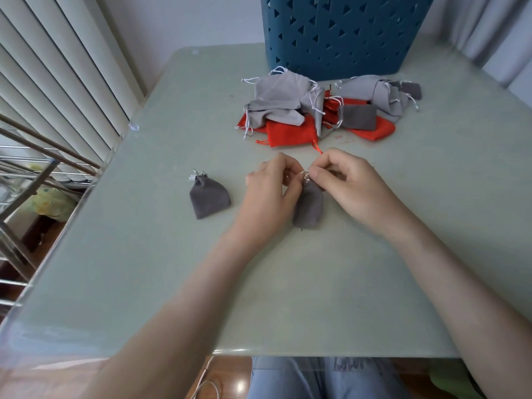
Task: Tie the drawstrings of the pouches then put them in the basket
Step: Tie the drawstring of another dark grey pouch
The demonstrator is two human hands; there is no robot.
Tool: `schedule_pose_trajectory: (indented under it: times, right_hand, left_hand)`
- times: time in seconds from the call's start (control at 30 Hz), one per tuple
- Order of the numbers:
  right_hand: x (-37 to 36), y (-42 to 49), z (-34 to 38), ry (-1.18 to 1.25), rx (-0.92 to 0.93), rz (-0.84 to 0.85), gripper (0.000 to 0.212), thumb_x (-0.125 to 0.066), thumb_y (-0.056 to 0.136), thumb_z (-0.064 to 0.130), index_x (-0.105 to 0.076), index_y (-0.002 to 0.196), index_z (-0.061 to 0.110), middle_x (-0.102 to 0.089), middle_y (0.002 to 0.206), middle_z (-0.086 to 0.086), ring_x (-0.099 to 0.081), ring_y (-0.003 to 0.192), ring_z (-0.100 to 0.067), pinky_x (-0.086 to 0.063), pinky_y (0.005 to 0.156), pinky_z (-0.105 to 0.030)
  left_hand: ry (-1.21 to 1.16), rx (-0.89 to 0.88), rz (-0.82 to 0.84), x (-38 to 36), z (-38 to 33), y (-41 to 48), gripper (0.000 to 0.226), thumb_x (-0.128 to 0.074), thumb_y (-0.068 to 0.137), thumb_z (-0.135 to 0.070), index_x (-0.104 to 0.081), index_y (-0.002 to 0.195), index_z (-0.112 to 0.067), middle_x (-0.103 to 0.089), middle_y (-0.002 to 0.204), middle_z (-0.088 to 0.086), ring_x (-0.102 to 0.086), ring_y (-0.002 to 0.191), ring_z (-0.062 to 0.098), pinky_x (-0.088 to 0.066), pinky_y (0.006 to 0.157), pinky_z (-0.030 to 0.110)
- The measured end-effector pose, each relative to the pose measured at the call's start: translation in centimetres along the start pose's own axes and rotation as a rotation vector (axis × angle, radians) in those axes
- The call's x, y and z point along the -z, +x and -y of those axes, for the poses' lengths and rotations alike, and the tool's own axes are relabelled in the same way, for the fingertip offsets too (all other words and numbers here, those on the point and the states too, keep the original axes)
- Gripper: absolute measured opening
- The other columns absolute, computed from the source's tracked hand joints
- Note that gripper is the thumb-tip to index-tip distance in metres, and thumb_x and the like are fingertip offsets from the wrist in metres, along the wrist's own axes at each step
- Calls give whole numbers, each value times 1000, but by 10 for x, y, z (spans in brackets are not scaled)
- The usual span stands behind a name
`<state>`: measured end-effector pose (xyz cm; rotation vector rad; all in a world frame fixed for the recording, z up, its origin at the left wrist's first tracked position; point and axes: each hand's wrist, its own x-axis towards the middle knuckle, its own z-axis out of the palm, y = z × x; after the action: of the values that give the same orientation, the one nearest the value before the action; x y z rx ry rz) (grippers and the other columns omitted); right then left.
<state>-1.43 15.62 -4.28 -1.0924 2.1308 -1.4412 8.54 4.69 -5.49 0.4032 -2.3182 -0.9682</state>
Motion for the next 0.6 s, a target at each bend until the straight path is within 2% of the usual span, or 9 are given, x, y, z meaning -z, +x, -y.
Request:
schedule_pose_trajectory:
  times: [0.1, 0.17, 0.3, 0.37, 0.47, 0.6]
  right_hand:
    - [2, 0, 4, 123, -8, 26, 15, -49, 96, 10, -63, 88, 9, -65, 80, -1, -56, 74, -8, -46, 75, -23]
    - [4, 0, 6, 145, 2, 42, 18, -46, 97, 8, -62, 89, 6, -61, 78, 3, -52, 71, -5, -43, 70, -16]
    - [7, -2, 6, 108, 25, 76, 20, -44, 98, 10, -61, 87, 8, -60, 77, 3, -51, 74, -6, -43, 73, -20]
    - [8, -2, 6, 100, 30, 78, 22, -43, 98, 11, -62, 87, 10, -61, 78, 4, -51, 74, -7, -43, 73, -21]
    - [8, -2, 6, 144, 48, 73, 25, -42, 99, 9, -62, 84, 13, -60, 76, 5, -51, 73, -8, -43, 70, -19]
    - [7, 0, 5, 290, -21, 100, 25, -44, 97, 3, -62, 86, 16, -63, 78, -3, -56, 73, -12, -47, 68, -16]
  left_hand:
    - [-24, -27, -50, -1, 0, 0, 5, -50, 86, -21, -47, 85, -26, -51, 75, -21, -52, 78, 12, -44, 78, 43]
    - [-37, -35, -66, -1, 1, -1, 6, -50, 87, -20, -47, 85, -25, -52, 75, -21, -51, 77, 9, -42, 75, 40]
    - [-38, -57, -96, -2, 2, -1, 8, -52, 86, -18, -49, 85, -25, -51, 75, -22, -48, 73, 2, -38, 71, 33]
    - [-5, -82, -114, -3, 4, -1, 9, -52, 86, -16, -49, 85, -25, -49, 75, -24, -45, 72, 0, -37, 74, 30]
    - [53, -147, -148, -4, 6, -3, 5, -55, 86, -12, -55, 84, -16, -47, 78, -22, -40, 76, -2, -27, 82, 13]
    - [71, -242, -158, -3, 6, -6, 4, -54, 87, -13, -57, 85, -11, -51, 82, -13, -43, 78, 3, -26, 83, 15]
